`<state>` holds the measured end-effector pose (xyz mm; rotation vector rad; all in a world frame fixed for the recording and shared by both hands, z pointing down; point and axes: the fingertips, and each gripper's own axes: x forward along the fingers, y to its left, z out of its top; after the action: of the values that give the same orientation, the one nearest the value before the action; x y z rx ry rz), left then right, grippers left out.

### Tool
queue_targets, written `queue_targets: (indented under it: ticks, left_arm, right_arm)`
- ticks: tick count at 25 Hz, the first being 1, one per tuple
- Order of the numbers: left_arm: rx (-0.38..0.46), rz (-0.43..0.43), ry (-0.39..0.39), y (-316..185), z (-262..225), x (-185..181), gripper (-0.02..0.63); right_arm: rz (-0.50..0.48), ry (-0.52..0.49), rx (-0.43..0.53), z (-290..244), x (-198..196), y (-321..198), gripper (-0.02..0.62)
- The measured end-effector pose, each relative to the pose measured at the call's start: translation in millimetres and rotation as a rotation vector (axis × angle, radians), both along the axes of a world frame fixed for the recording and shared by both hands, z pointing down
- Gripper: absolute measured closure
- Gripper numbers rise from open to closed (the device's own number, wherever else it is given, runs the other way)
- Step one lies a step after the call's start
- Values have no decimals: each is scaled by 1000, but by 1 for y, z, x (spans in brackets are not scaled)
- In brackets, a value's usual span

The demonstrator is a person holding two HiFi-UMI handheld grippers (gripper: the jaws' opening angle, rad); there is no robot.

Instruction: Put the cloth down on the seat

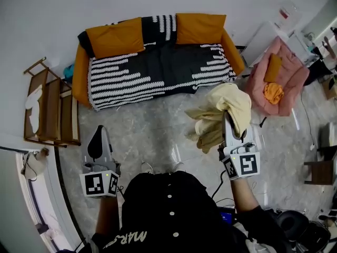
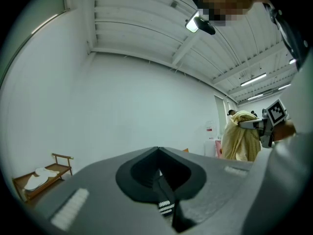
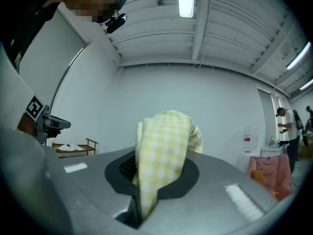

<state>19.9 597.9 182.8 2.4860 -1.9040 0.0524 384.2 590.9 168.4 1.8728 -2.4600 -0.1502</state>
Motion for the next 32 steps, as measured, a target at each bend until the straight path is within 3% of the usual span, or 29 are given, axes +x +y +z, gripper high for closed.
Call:
queue_targets:
  ticks: [20,32]
  left_arm:
    - [-12,53,-19,-4,9,-94,606]
    - [-31,57,-27,-12,20,-106,606]
  right_arm:
    - [-15,-7,12,0,-114,-6,538]
    - [-25,-11,10,2,-132,-19,537]
